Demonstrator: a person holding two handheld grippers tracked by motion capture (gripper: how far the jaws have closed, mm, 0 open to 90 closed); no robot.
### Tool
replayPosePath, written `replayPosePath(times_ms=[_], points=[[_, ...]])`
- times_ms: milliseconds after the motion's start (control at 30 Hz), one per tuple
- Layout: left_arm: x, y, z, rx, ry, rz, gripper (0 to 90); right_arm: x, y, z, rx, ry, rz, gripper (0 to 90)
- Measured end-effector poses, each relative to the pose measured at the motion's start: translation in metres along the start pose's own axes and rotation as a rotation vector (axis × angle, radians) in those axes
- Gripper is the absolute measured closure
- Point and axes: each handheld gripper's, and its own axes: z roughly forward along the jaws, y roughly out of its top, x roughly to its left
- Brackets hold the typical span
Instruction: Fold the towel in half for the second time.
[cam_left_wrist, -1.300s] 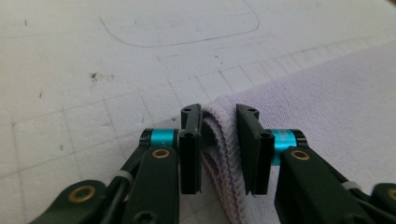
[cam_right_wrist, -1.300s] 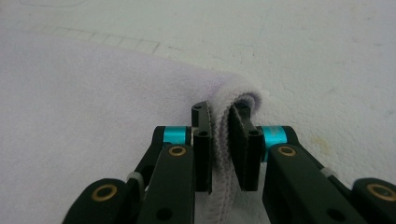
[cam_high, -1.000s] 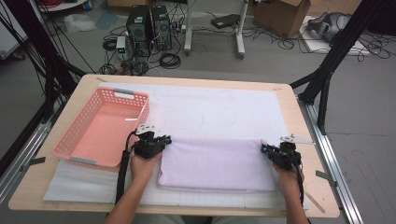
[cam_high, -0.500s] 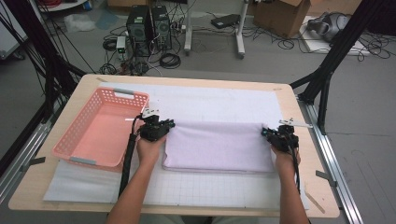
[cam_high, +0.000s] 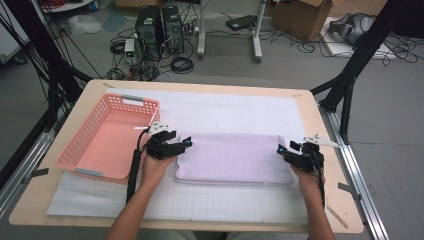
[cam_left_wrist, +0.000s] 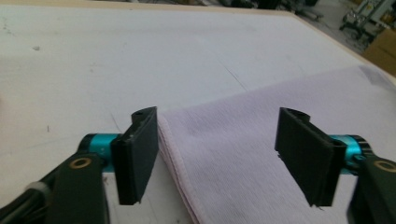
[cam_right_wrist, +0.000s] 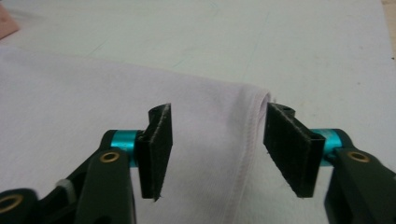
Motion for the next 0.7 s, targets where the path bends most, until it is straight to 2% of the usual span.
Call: replayPosePath(times_ms=[67,100,133,233,267,300,400,500,533,567,600,700], points=[[-0.002,0.0,-0.003,-0.01,-0.008,0.003,26.0,0.001,-0.002,-0.003,-0.003,0.007,-0.004,39.0],[-0.006,-0.001,-0.01,-0.04,-0.015,0.011,24.7,0.005,-0.006,-0.01,0.0,0.022,-0.025,37.5],[-0.006,-0.001,-0.01,-0.04,-0.015,0.011,23.7,0.005,-0.006,-0.01,0.0,0.022,-0.025,37.5],[-0.01,-0.004,-0.021,-0.043,-0.038,0.016,21.9,0.013,-0.009,-0.02,-0.004,0.051,-0.087,32.0],[-0.01,-0.004,-0.021,-0.043,-0.038,0.016,20.8,0.013,-0.009,-0.02,-0.004,0.051,-0.087,32.0],[-0.015,-0.007,-0.026,-0.05,-0.048,0.023,20.6,0.017,-0.012,-0.025,-0.009,0.064,-0.105,28.0],[-0.022,-0.011,-0.033,-0.062,-0.09,0.054,20.7,0.025,-0.014,-0.03,-0.015,0.065,-0.116,21.6],[-0.027,-0.014,-0.037,-0.064,-0.106,0.074,22.2,0.029,-0.015,-0.034,-0.016,0.086,-0.125,20.8],[-0.031,-0.016,-0.039,-0.056,-0.109,0.104,22.2,0.034,-0.013,-0.038,-0.03,0.084,-0.155,20.6],[-0.031,-0.016,-0.039,-0.056,-0.109,0.104,22.2,0.034,-0.013,-0.038,-0.03,0.084,-0.155,20.6],[-0.032,-0.018,-0.041,-0.057,-0.109,0.109,21.8,0.038,-0.013,-0.04,-0.039,0.084,-0.18,19.4],[-0.032,-0.021,-0.043,-0.063,-0.112,0.094,21.0,0.039,-0.015,-0.042,-0.042,0.081,-0.188,17.7]])
